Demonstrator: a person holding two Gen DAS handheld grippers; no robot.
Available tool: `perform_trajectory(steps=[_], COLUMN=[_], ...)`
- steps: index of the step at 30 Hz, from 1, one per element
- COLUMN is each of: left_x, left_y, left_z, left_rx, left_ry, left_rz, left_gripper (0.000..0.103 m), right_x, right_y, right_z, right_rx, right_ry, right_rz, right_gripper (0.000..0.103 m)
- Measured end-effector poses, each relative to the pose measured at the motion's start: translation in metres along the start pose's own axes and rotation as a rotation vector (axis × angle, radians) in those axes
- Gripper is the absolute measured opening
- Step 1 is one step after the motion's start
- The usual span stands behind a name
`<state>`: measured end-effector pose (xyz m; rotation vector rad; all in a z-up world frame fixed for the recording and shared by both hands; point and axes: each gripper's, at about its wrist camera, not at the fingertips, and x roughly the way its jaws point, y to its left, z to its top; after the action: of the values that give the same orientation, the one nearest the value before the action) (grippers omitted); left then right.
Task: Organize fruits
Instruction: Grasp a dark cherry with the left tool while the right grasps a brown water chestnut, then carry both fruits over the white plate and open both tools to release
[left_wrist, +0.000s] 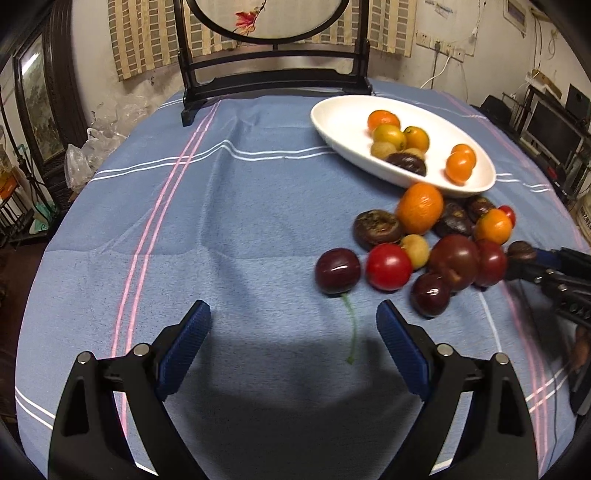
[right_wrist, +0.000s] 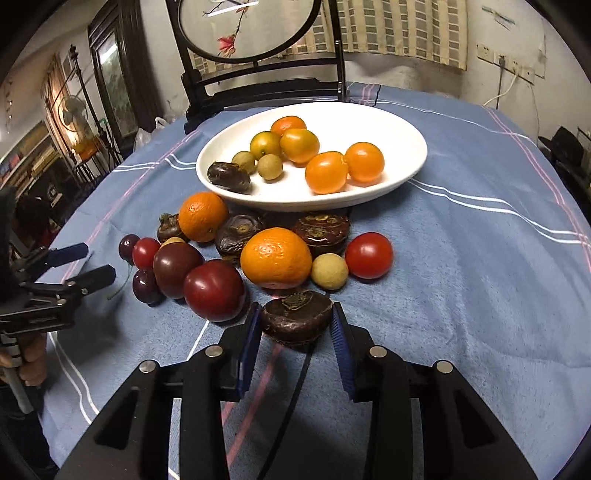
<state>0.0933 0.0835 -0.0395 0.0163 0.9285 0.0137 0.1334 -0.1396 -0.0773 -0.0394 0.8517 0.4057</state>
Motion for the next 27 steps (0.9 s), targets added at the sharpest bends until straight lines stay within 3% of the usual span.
perform_trajectory(steps=[3, 7, 12, 13, 16, 21, 27], left_x=[0.008, 0.021, 0.029, 0.029, 0.028, 0.015, -0.029], left_y=[-0.002, -0.007, -0.012, -0.016, -0.023, -0.018, -0.019], left_z=[0.002, 0.008, 0.022, 0.023, 0.021, 0.023, 0.044], left_rx=[0.001, 0.017, 0.032, 0.053, 0.097, 0.054, 0.037], left_ry=[0.017, 0.059, 0.039, 0.033, 0.021, 0.010, -0.093], left_rz=[-0.011, -0.030, -0.056, -0.073, -0.067, -0.067, -0.115], left_gripper=[0.084, 0.067, 0.043, 0.029, 0.028, 0.028, 0.028], right_x=[-0.001, -0.004, -0.004, -0.004, -0.005, -0.006, -0.028], right_y=[0.002, 0.003, 0.002, 0.002, 0.000, -0.002, -0.002], right_z=[0.000, -0.001, -0.001, -0.002, -0.002, -0.001, 0.012], right_rx=[-0.004, -0.008, -0.008, -0.005, 0.002, 0.017, 0.044], right_ry=[-0.007, -0.017, -0.016, -0.017, -0.021, -0.032, -0.107], right_rz=[0.010, 0.019, 0.022, 0.022, 0.025, 0.035, 0.062], right_gripper=[0.038, 0.038, 0.038, 0.038, 0.038, 0.038, 0.038])
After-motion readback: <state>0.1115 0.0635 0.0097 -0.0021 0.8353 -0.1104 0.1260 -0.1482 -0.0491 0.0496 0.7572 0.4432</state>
